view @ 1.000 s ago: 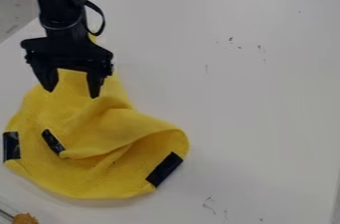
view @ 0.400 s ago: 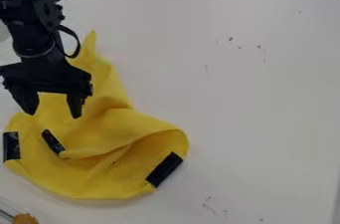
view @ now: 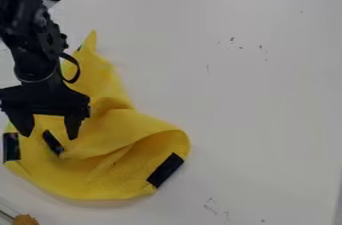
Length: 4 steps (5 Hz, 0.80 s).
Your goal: Unfold the cloth from bottom left to top right
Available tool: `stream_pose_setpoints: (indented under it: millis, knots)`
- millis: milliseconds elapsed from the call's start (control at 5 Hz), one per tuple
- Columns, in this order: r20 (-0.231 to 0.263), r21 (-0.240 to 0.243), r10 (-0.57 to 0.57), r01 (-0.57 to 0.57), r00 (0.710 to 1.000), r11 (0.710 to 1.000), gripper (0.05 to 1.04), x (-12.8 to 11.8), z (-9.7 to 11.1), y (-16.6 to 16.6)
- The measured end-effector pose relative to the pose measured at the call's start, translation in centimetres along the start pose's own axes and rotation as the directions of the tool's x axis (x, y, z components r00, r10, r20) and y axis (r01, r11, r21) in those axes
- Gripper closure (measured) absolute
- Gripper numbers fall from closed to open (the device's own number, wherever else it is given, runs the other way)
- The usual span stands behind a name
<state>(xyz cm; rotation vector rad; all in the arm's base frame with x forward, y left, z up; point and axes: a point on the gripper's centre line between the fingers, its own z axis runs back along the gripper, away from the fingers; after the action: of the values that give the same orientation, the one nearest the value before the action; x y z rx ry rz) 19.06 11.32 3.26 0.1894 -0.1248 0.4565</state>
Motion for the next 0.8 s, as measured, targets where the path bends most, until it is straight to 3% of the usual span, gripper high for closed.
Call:
stream_pose_setpoints:
  millis: [400,600,800]
  knots:
    - [-0.025,-0.018,0.001,-0.002,1.000,1.000,0.083,-0.1,-1.7,0.0]
    - [-0.045,-0.017,0.003,-0.004,0.999,1.000,0.141,0.1,-2.2,-0.1]
    - [-0.052,-0.005,0.011,-0.011,0.999,1.000,0.431,0.3,-2.2,0.1]
